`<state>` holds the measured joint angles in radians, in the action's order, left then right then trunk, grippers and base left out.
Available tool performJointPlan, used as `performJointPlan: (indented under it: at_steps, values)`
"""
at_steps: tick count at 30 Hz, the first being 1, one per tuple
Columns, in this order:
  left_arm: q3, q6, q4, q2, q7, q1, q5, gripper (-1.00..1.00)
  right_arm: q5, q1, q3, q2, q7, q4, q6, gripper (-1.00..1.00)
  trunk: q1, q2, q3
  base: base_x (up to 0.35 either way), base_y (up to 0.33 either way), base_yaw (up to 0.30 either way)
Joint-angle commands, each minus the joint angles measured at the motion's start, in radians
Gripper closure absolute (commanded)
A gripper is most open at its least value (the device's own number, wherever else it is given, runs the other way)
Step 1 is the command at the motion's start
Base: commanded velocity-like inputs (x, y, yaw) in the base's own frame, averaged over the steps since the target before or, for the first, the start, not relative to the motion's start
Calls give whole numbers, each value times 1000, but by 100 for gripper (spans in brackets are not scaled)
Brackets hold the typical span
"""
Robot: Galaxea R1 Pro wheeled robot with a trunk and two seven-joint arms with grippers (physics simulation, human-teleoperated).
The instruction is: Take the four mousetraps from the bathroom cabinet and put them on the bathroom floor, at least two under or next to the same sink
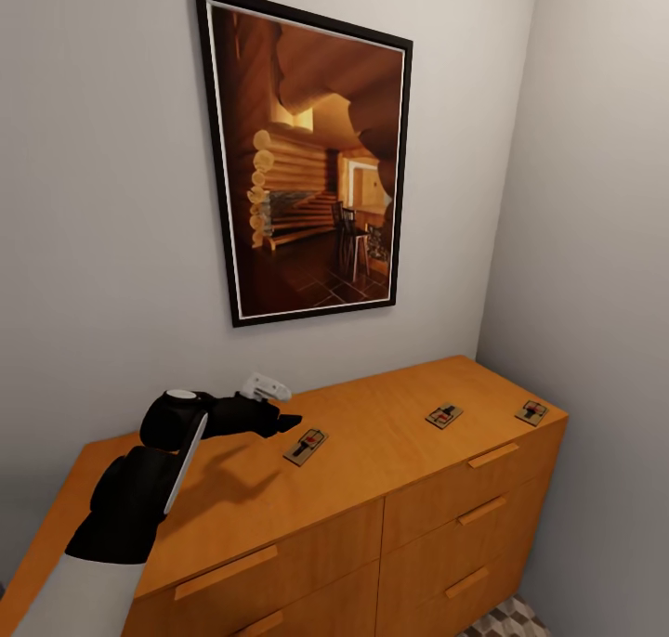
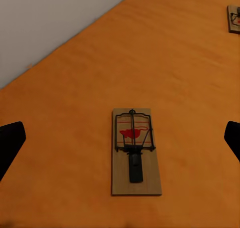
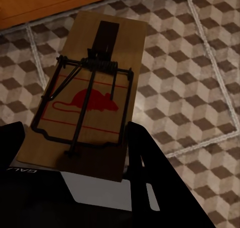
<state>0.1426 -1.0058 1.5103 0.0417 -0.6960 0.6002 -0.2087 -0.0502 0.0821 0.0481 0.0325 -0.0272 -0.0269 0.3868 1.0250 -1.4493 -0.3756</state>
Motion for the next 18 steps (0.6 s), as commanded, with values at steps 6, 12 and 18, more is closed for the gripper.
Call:
performJointPlan:
  at_steps: [6, 12, 18]
  values:
    - [-1, -2, 2, -15, -10, 1, -43, -100, -3, 1, 5, 1, -4, 1, 3, 100, 0, -1, -1, 0, 0, 0]
    - [-1, -2, 1, -27, -10, 0, -72, -100, -3, 1, 5, 1, -3, 2, 3, 100, 0, -1, -1, 0, 0, 0]
    - [-1, -3, 2, -31, -10, 1, -102, -100, -4, 1, 6, 2, -3, 2, 3, 100, 0, -1, -1, 0, 0, 0]
